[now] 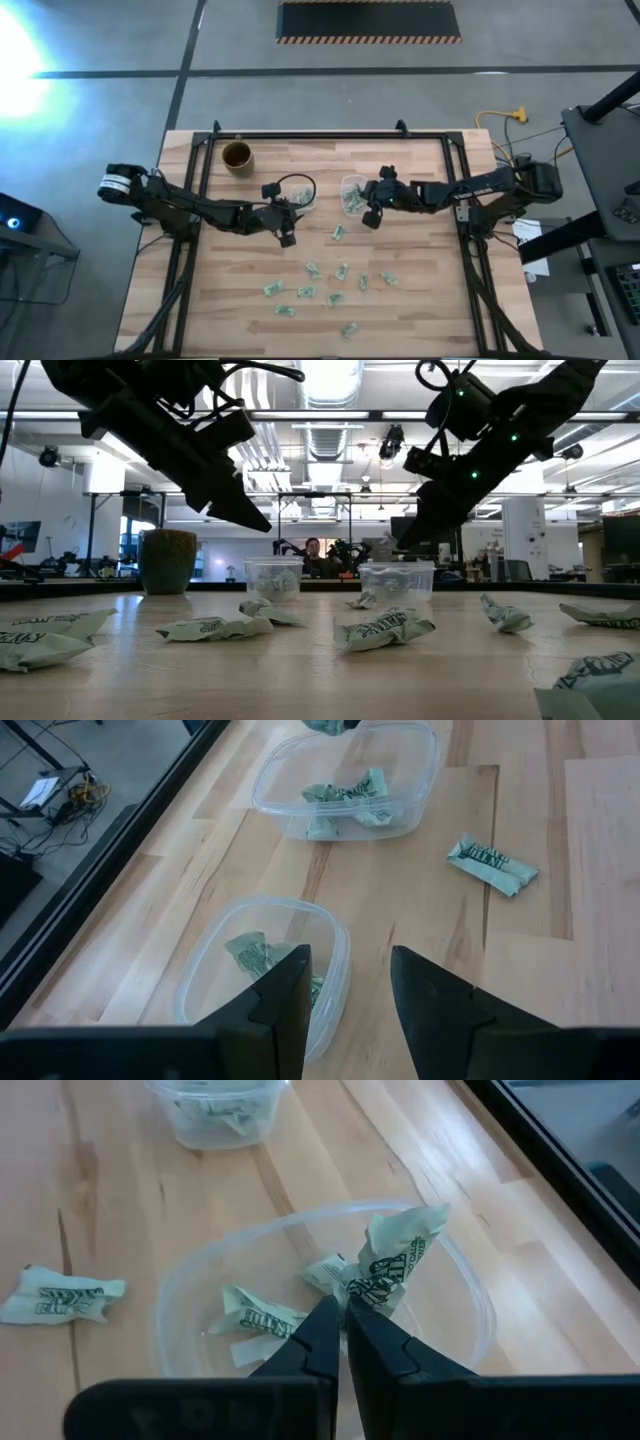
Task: Pick and place items into bin
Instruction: Put the light green stevia packet into the right transparent bin, then put the light green stevia packet into the left transparent bin
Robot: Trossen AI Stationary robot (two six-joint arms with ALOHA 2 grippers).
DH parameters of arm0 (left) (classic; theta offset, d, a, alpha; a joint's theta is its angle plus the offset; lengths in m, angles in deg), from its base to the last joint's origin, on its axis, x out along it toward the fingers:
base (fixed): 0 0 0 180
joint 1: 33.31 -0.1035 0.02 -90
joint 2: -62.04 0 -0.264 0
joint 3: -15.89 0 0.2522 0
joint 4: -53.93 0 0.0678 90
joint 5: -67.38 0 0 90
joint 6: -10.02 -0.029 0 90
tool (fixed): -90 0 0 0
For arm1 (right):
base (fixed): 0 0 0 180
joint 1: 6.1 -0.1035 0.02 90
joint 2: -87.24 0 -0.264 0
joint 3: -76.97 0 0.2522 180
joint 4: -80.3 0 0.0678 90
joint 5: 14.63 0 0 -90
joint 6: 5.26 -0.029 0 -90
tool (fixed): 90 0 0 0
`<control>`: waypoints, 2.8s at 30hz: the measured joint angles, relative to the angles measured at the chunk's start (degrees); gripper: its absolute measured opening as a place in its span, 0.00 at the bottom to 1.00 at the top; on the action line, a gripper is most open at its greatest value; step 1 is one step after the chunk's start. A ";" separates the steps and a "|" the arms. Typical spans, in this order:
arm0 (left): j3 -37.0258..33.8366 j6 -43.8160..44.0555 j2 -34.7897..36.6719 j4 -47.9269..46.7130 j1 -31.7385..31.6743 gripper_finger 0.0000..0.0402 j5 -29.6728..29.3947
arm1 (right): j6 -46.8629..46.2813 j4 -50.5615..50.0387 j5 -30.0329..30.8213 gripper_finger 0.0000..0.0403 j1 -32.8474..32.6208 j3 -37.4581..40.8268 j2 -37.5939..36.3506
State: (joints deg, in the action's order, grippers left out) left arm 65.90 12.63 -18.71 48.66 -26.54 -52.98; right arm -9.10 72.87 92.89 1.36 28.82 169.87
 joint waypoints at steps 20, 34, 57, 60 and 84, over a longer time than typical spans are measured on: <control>0.04 0.21 -0.02 0.02 0.04 0.31 0.24 | 2.51 -0.02 -1.31 0.38 -1.81 -0.11 -1.97; 0.04 0.20 -0.02 0.02 0.04 0.31 0.25 | -2.66 -10.55 -5.81 0.33 -13.33 0.02 -6.23; 0.37 2.73 -1.45 2.47 11.96 0.31 19.51 | -5.20 -13.42 -5.67 0.27 -25.11 1.25 -8.39; 1.46 1.24 -3.85 3.23 11.98 0.31 19.48 | -5.20 -13.32 -5.66 0.26 -25.11 1.27 -8.39; 8.22 -6.25 -18.52 2.54 11.98 0.31 20.25 | -5.20 -13.38 -6.01 0.24 -25.24 1.97 -8.37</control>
State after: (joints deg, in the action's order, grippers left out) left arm 74.12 6.38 -37.23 51.19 -14.57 -32.73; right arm -14.30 59.49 86.88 -23.88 30.79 161.50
